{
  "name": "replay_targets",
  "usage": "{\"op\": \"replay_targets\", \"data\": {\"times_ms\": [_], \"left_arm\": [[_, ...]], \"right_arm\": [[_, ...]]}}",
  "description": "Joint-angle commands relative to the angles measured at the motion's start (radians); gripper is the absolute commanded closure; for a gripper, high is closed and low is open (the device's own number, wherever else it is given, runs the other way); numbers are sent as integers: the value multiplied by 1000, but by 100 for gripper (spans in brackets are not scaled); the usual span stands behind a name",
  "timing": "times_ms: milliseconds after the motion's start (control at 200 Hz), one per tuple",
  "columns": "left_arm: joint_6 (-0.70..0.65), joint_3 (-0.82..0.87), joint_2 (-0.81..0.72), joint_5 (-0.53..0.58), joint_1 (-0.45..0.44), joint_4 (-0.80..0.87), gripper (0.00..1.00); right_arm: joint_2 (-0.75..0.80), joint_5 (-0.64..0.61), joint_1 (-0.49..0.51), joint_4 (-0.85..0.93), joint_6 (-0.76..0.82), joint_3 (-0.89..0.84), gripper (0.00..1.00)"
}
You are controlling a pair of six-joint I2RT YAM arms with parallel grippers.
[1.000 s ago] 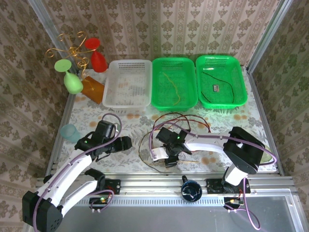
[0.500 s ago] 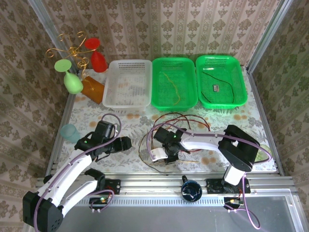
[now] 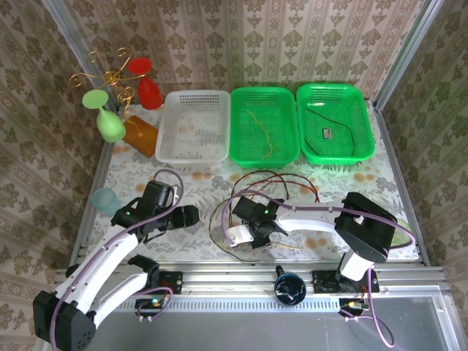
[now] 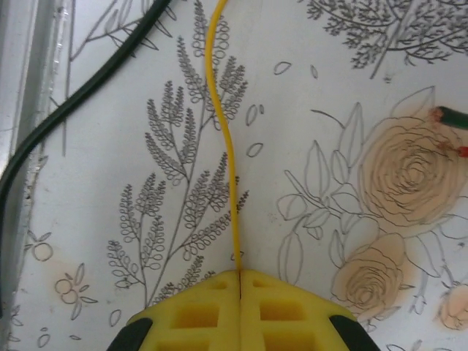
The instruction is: Untangle the cables
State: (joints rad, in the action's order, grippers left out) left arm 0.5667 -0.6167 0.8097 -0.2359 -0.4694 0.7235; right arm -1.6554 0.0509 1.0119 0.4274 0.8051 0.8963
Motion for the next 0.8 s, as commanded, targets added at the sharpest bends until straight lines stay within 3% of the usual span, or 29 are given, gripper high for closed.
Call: {"op": "replay_targets", "data": {"times_ms": [0, 190, 485, 670, 795], "left_arm": [[-123, -80, -12, -8, 6, 12, 29], [-288, -148, -61, 19, 5, -66, 29], [-514, -280, 29, -130, -74, -171, 27], [-538, -399, 139, -158, -95, -165, 24], [-568, -498, 230, -256, -95, -118, 23]], "right_arm": [[72, -94, -4, -48, 11, -1, 100], [216, -147, -19, -67, 88, 29, 100], [341, -145, -62, -92, 139, 137, 100], [375, -21, -156, -114, 92, 230, 100], [361, 29, -200, -110, 104, 284, 100]]}}
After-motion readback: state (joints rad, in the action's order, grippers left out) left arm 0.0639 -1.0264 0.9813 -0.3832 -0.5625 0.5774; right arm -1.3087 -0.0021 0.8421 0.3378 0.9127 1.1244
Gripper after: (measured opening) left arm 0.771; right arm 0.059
